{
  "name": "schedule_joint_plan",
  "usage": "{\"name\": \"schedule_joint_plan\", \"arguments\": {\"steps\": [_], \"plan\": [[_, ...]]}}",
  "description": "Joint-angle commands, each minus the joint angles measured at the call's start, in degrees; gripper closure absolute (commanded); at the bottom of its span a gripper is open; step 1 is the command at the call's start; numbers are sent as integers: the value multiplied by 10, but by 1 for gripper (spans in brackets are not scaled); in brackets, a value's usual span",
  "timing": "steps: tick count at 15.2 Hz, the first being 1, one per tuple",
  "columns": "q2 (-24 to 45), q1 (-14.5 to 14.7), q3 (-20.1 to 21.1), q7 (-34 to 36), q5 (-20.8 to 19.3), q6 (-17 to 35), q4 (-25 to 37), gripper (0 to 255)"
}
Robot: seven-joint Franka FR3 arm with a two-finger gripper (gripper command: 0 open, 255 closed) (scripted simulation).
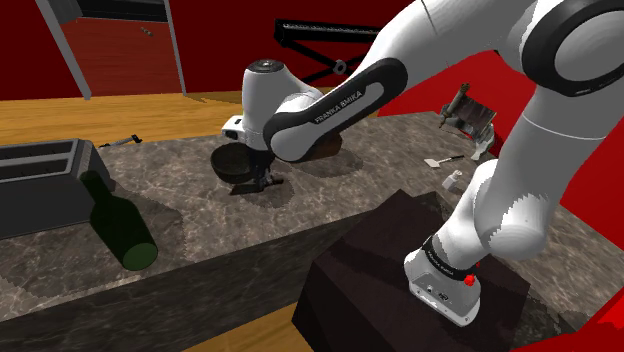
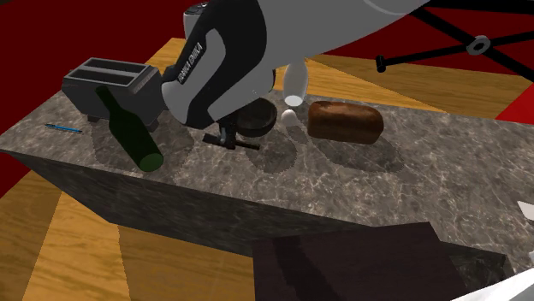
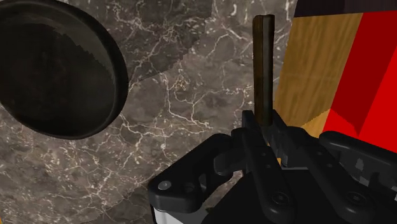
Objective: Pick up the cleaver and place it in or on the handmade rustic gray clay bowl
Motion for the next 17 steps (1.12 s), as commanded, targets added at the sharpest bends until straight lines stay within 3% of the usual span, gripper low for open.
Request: {"name": "schedule_joint_plan", "arguments": {"steps": [1, 10, 17], "plan": [[20, -11, -8, -19, 0, -14, 33, 255], [146, -57, -36, -99, -2, -85, 232, 255], [274, -86, -49, -151, 0, -170, 446, 255]]}}
